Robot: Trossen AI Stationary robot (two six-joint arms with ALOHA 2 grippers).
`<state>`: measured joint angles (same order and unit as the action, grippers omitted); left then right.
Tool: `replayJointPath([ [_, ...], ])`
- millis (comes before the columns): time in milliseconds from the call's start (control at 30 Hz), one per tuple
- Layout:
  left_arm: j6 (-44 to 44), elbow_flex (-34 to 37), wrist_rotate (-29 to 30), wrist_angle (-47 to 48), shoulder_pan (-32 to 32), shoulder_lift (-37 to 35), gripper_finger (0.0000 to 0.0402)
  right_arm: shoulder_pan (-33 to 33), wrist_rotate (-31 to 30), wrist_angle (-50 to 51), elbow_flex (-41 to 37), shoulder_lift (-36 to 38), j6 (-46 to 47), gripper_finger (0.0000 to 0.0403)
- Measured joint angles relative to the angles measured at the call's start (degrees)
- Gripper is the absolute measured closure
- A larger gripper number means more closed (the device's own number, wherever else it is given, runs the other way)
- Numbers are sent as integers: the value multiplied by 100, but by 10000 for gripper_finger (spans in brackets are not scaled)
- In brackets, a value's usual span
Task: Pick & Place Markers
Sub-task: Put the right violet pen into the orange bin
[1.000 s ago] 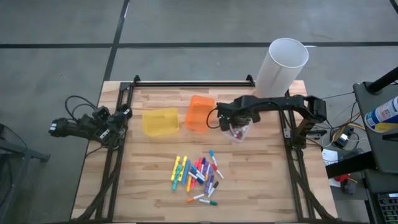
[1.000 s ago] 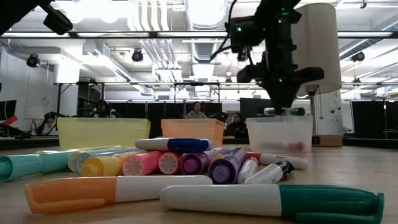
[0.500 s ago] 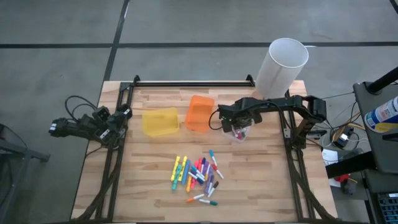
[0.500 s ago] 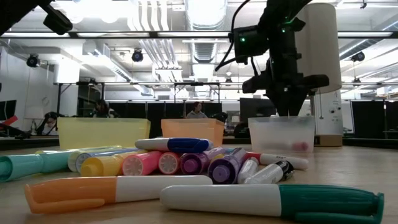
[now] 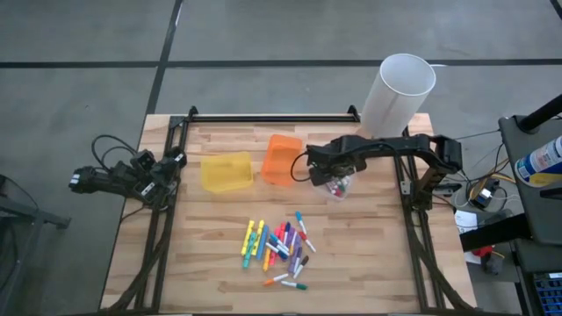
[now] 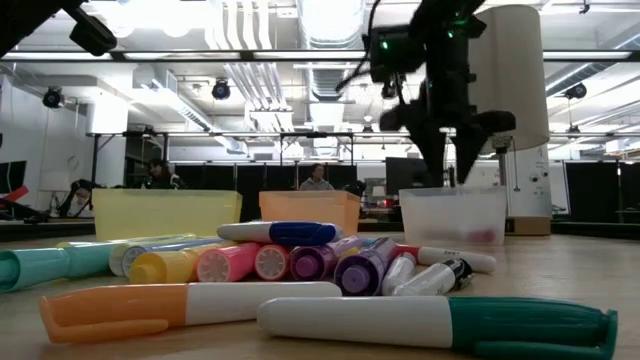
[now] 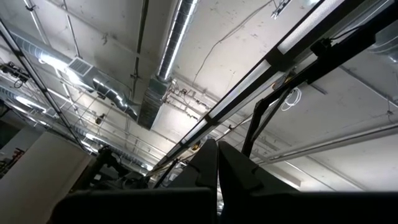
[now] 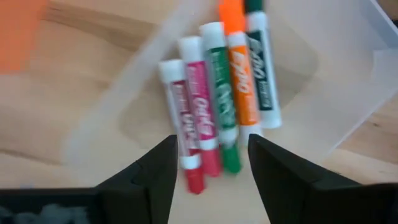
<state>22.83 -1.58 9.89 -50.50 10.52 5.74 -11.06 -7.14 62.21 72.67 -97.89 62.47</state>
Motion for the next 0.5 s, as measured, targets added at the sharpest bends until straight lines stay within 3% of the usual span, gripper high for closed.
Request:
replayJointPath([
  [300,-11,0,2,0,0,0,392,602,9,-67,803,-2,-122,222],
  [500,-15,0,1,-2,0,0,392,1135,11,-681,954,-11,-384,230],
])
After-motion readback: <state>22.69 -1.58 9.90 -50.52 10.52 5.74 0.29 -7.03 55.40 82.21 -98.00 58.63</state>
